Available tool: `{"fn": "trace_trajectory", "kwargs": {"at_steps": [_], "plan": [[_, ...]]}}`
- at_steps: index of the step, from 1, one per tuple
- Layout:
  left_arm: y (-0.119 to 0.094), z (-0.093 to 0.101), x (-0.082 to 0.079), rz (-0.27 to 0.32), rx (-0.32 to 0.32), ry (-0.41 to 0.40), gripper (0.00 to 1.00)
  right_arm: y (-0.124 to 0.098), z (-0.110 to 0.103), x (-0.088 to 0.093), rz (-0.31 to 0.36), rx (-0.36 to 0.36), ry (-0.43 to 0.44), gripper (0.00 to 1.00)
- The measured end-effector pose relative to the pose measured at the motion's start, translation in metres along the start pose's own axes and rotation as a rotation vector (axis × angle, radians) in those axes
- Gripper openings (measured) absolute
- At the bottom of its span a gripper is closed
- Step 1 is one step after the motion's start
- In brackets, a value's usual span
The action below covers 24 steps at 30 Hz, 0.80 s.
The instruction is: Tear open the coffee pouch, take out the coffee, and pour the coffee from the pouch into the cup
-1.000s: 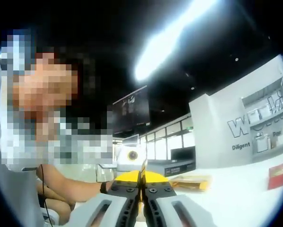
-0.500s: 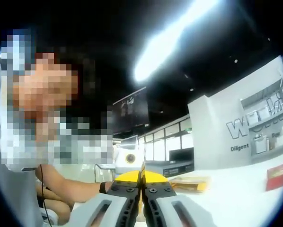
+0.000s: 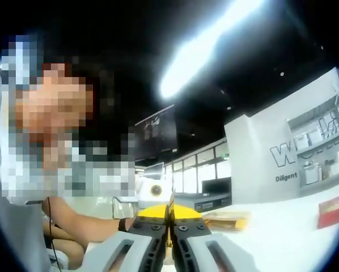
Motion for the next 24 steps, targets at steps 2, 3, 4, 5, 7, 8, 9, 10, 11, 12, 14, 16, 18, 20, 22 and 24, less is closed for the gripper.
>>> {"fn": "trace_trajectory", "kwargs": {"at_steps": [2, 3, 4, 5, 7, 8, 9, 10, 11, 12, 14, 16, 18, 20, 22, 24], "plan": [[-0.0001, -0.0006, 0.0005, 0.01, -0.003, 0.018, 0.06, 0.0004, 0.0004, -0.0003, 0.001, 0.002, -0.001, 0.02], [-0.0002, -0.0007, 0.0006, 0.01, -0.002, 0.017, 0.08, 0.0003, 0.0006, -0.0003, -0.001, 0.003, -0.002, 0.02], [-0.0006, -0.0016, 0.0008, 0.008, -0.006, 0.011, 0.14, -0.0004, 0.0012, -0.0008, -0.001, 0.006, -0.004, 0.02], [-0.0012, -0.0026, 0.0017, 0.003, -0.008, 0.007, 0.15, -0.0013, 0.0014, -0.0018, 0.005, 0.005, -0.002, 0.02], [-0.0022, -0.0034, 0.0035, -0.008, -0.013, 0.009, 0.15, -0.0029, 0.0017, -0.0032, 0.011, 0.006, 0.001, 0.02], [-0.003, -0.0038, 0.0043, -0.007, -0.015, 0.01, 0.14, -0.0036, 0.0017, -0.0039, 0.013, 0.007, 0.002, 0.02], [-0.0035, -0.0041, 0.0047, -0.006, -0.013, 0.006, 0.13, -0.0042, 0.0022, -0.0043, 0.013, 0.01, 0.0, 0.02], [-0.0037, -0.0043, 0.0048, -0.006, -0.013, 0.004, 0.13, -0.0047, 0.0023, -0.0046, 0.013, 0.011, -0.001, 0.02], [-0.0037, -0.0041, 0.0042, 0.0, -0.013, 0.006, 0.13, -0.0059, 0.0026, -0.0051, 0.013, 0.012, -0.002, 0.02], [-0.0035, -0.0038, 0.0038, 0.002, -0.011, 0.005, 0.13, -0.0067, 0.0031, -0.0054, 0.013, 0.014, -0.003, 0.02], [-0.0031, -0.0032, 0.0031, 0.007, -0.008, 0.005, 0.13, -0.0072, 0.003, -0.0055, 0.013, 0.013, -0.003, 0.02], [-0.0026, -0.0029, 0.0037, 0.005, -0.009, 0.009, 0.12, -0.0075, 0.0028, -0.0052, 0.012, 0.013, -0.004, 0.02], [-0.0025, -0.0026, 0.0046, 0.002, -0.003, 0.008, 0.1, -0.0076, 0.0026, -0.0048, 0.011, 0.014, -0.004, 0.02], [-0.0024, -0.0023, 0.005, 0.0, 0.0, 0.003, 0.09, -0.008, 0.0032, -0.0042, 0.011, 0.015, -0.001, 0.02], [-0.0022, -0.0013, 0.0053, -0.004, 0.006, 0.003, 0.07, -0.0081, 0.0035, -0.0037, 0.011, 0.015, 0.0, 0.02], [-0.0021, -0.0008, 0.0056, -0.007, 0.007, 0.003, 0.05, -0.0078, 0.0041, -0.0031, 0.011, 0.015, 0.002, 0.02]]}}
Point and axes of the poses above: the point that each gripper's makers call its tool centre point, and the gripper's own axes: y roughly forward along the fingers, z roughly to its right, x roughly out of its underside, the point moved 4 cm from there along -y, roughly backward along the fingers, and after that the axes turned 2 degrees about y, right-handed, at the moved point
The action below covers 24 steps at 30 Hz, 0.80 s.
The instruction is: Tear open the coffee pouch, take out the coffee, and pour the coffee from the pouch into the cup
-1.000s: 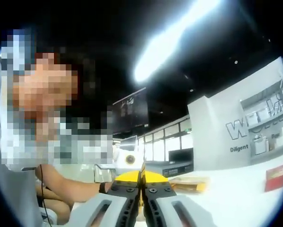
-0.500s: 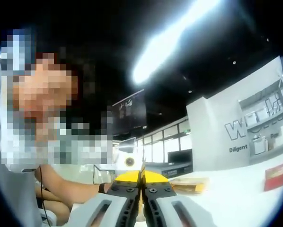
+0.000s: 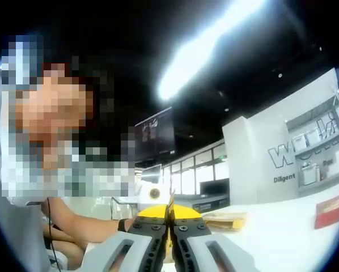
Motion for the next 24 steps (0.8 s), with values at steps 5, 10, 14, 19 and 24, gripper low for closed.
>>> {"fn": "trace_trajectory", "kwargs": {"at_steps": [5, 10, 14, 19, 24], "plan": [[-0.0026, -0.0011, -0.0009, -0.022, -0.007, -0.031, 0.03, 0.0023, -0.0005, 0.0015, 0.0, -0.005, 0.002, 0.02], [-0.0041, 0.0003, -0.0021, -0.006, 0.004, -0.036, 0.04, 0.0044, -0.0015, -0.0004, 0.004, -0.011, 0.001, 0.02], [-0.0034, -0.0015, -0.0024, 0.008, 0.001, -0.025, 0.12, 0.0034, -0.0011, -0.0023, 0.002, -0.007, -0.006, 0.02], [-0.004, -0.0025, 0.0023, -0.012, -0.004, -0.016, 0.12, 0.0013, -0.0009, -0.004, 0.007, -0.002, -0.006, 0.02], [-0.0046, -0.0017, 0.0038, -0.015, 0.005, -0.014, 0.08, 0.0013, -0.0013, -0.0047, 0.004, -0.006, -0.009, 0.02]]}}
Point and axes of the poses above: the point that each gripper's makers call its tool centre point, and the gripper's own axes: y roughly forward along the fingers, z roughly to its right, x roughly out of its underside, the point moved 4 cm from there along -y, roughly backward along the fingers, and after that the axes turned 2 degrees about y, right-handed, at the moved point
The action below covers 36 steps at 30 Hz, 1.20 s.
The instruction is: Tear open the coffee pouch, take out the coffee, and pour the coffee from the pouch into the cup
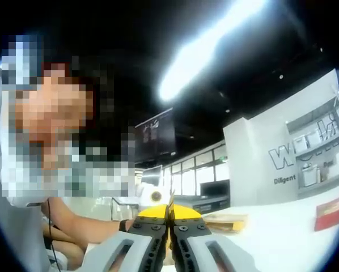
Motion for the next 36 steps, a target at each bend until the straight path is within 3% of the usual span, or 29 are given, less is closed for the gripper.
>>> {"fn": "trace_trajectory", "kwargs": {"at_steps": [8, 18, 26, 36], "plan": [[-0.001, -0.002, 0.003, -0.02, -0.008, -0.004, 0.03, 0.001, 0.004, 0.004, -0.007, -0.006, 0.011, 0.02], [-0.005, -0.004, 0.002, -0.015, -0.015, -0.001, 0.04, 0.007, 0.006, 0.004, -0.022, -0.019, -0.002, 0.02], [-0.007, -0.003, 0.007, -0.034, -0.016, 0.009, 0.1, 0.008, 0.009, 0.005, -0.038, -0.029, -0.006, 0.02], [-0.01, 0.001, 0.009, -0.046, -0.015, 0.012, 0.05, 0.01, 0.008, 0.005, -0.035, -0.032, -0.007, 0.02]]}}
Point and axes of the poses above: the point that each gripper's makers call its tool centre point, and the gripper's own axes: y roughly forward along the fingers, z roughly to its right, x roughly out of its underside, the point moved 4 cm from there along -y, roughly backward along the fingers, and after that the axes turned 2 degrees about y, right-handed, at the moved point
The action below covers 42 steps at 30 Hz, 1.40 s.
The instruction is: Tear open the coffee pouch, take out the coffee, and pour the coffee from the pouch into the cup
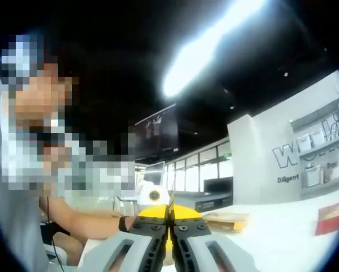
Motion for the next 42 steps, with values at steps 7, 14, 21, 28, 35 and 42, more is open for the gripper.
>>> {"fn": "trace_trajectory", "kwargs": {"at_steps": [7, 14, 21, 28, 35, 42], "plan": [[0.0, 0.002, 0.001, -0.015, -0.007, -0.011, 0.03, 0.0, 0.001, 0.002, -0.003, 0.01, 0.0, 0.02], [0.001, -0.001, 0.002, 0.006, -0.011, -0.007, 0.08, -0.001, -0.001, 0.0, 0.004, 0.015, -0.006, 0.02], [0.004, 0.001, -0.003, 0.025, -0.005, -0.005, 0.12, 0.001, -0.004, 0.004, 0.005, 0.005, 0.003, 0.02], [0.003, 0.001, -0.011, 0.057, -0.018, 0.013, 0.08, 0.004, -0.009, 0.006, 0.003, 0.001, -0.002, 0.02], [0.004, 0.002, -0.01, 0.044, -0.022, 0.028, 0.05, 0.003, -0.01, 0.006, -0.004, 0.011, -0.013, 0.02], [0.005, 0.004, -0.011, 0.045, -0.018, 0.028, 0.05, 0.002, -0.009, 0.005, 0.012, 0.031, -0.011, 0.04]]}}
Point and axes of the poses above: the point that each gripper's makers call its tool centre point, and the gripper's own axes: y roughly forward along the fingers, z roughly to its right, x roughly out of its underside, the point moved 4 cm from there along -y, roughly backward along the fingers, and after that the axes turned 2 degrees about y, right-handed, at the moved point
